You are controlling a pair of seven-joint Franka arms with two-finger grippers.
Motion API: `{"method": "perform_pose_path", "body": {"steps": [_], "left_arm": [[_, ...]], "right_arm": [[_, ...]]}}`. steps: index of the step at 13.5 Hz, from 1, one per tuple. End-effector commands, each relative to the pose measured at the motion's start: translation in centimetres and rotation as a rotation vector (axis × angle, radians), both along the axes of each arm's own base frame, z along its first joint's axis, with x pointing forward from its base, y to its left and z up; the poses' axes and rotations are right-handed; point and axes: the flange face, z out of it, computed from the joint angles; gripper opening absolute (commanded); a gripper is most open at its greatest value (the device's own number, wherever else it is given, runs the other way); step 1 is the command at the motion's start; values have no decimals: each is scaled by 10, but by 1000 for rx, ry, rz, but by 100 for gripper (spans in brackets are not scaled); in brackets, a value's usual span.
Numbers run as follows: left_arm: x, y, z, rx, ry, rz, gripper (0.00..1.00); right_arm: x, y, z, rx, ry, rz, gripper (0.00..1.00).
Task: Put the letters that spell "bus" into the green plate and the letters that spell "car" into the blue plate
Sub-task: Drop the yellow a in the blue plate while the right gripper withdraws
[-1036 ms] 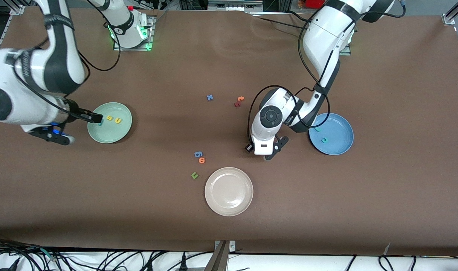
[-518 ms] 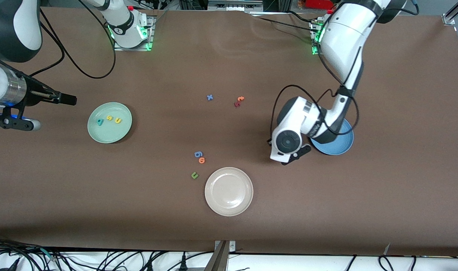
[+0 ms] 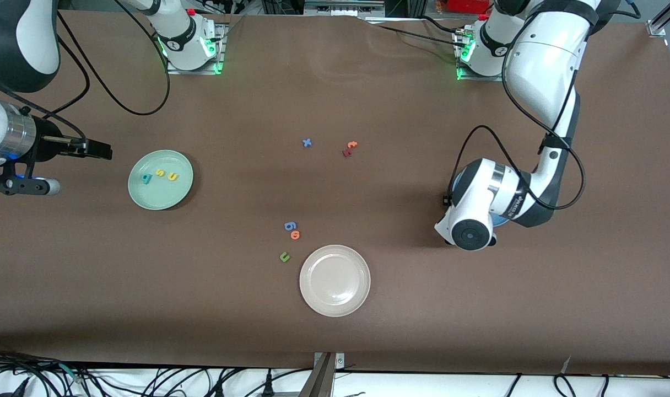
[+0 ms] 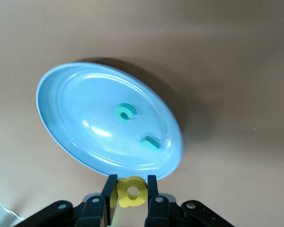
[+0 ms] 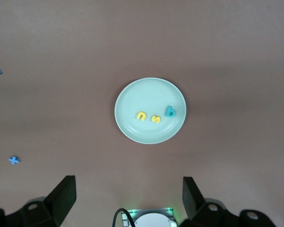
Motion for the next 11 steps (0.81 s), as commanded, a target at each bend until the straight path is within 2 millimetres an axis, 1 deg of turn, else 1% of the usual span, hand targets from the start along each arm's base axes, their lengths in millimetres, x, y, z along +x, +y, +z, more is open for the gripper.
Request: {"method": "perform_pose_path", "body": {"steps": [1, 2, 3, 4, 5, 7, 8, 9, 11], "left_arm": [[2, 26, -10, -71, 80, -121, 19], [3, 34, -12, -88, 93, -135, 24], [1, 38, -15, -101, 113, -150, 48], [3, 43, -13, -122, 119, -168, 99], [3, 47, -7, -124, 127, -167, 100], [4, 60, 12, -118, 151, -140, 100], [10, 68, 32, -121, 129, -126, 100], [14, 76, 51, -130, 112, -105, 100], [16, 93, 96, -134, 73, -73, 100]], "right_arm": [[3, -15, 5, 6, -27, 57, 99], [2, -19, 5, 10, -34, 59, 99], [-2, -21, 4, 15, -47, 58, 98], [-8, -24, 6, 14, -76, 58, 97], [-15, -28, 3, 12, -89, 56, 97], [-20, -22, 6, -7, -94, 87, 97], [-20, -14, 7, -37, -97, 115, 97], [-21, -13, 8, -39, -97, 117, 97], [-21, -17, 5, -40, -90, 102, 97]]}}
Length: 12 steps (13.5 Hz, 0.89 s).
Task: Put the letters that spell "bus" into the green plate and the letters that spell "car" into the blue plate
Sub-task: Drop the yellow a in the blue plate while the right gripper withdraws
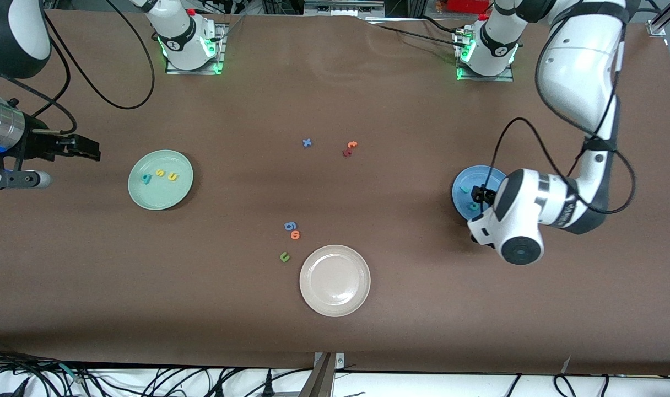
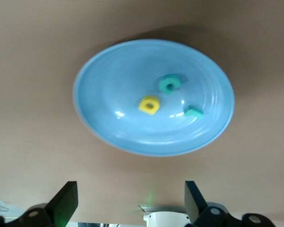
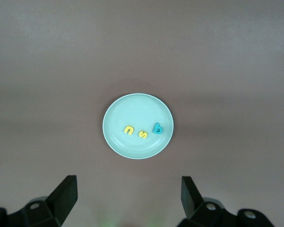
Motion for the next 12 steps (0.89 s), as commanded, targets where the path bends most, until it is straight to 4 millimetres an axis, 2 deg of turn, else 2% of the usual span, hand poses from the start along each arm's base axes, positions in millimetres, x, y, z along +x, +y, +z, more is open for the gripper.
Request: {"method": "perform_pose_path", "body": {"steps": [1, 3, 5, 6, 8, 9, 10, 12], "left_arm": [[2, 38, 71, -18, -61, 30, 100], [1, 60, 108, -98, -106, 115, 100], [-2, 72, 143, -182, -153, 213, 100], [-4, 85, 163, -214, -188, 261, 100], [-4, 88, 195, -201, -290, 297, 100], [-8, 99, 214, -220, -383, 320, 100], [-23, 92, 223, -209, -448, 304, 100], [-34, 89, 230, -219, -535, 294, 100]], "right_arm": [[-9, -13, -6, -17, 1, -15, 96], [-9, -11, -10, -15, -13, -11, 96], [-7, -11, -12, -15, -11, -6, 99], [-6, -10, -11, -16, -13, -4, 99], [-7, -14, -12, -16, -2, -7, 99], [-8, -17, -12, -17, 3, -14, 99], [-7, -28, -13, -20, 3, -32, 99], [-8, -35, -12, -26, 3, -44, 99]]}}
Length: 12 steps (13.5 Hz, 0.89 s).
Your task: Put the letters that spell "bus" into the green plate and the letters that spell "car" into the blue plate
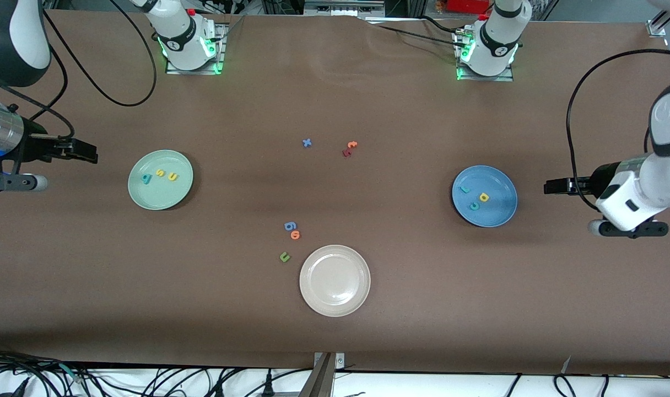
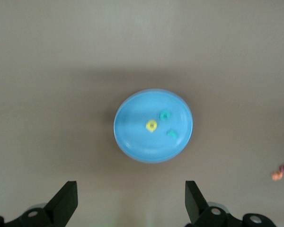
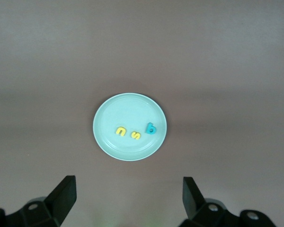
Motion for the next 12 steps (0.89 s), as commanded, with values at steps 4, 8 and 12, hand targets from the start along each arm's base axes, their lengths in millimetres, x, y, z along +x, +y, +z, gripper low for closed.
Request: {"method": "perform_pose_path", "body": {"steps": [4, 8, 12], "left_arm": [[-49, -6, 70, 2, -177, 26, 100], [-70, 3, 95, 30, -176, 37, 100], [-75, -1, 118, 51, -211, 14, 100]], "right_arm": [[-8, -22, 23, -21, -38, -26, 99], [-23, -48, 12, -21, 70, -96, 99], [-36, -79, 25, -22, 73, -159, 100]]}}
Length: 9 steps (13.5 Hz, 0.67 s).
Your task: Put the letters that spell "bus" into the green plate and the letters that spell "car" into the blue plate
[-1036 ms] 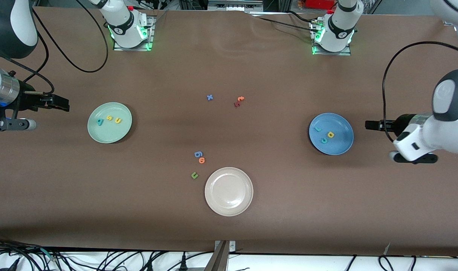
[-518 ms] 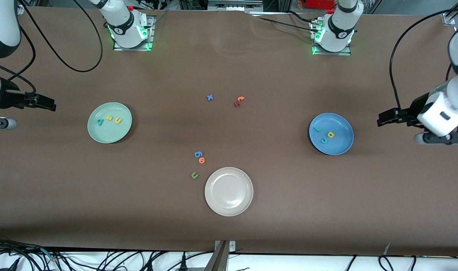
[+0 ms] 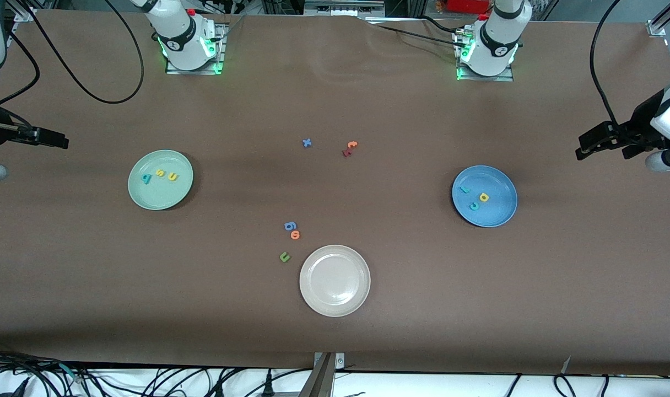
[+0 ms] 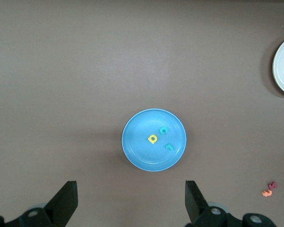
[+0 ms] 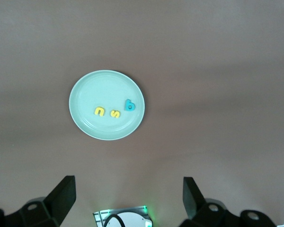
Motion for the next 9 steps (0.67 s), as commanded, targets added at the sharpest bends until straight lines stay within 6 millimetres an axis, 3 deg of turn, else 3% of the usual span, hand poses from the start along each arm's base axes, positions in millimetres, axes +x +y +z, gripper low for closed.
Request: {"method": "perform_pose_path", "body": {"steps": [1, 2, 4, 5, 9], "left_arm": [[-8, -9, 10, 27, -4, -22, 100], [-10, -9, 12, 23, 7, -21, 100], [-12, -6, 23, 26, 4, -22, 100], [-12, -9, 25, 26, 3, -23, 100], [-16, -23, 22, 22, 16, -48, 100]], "right_arm": [[-18, -19, 32, -2, -44, -45, 100], [-15, -15, 32, 27, -68, -39, 100], [19, -12, 14, 24, -192, -21, 100], [26, -7, 9, 18, -222, -22, 100], [23, -6, 22, 19, -248, -22, 100]]}}
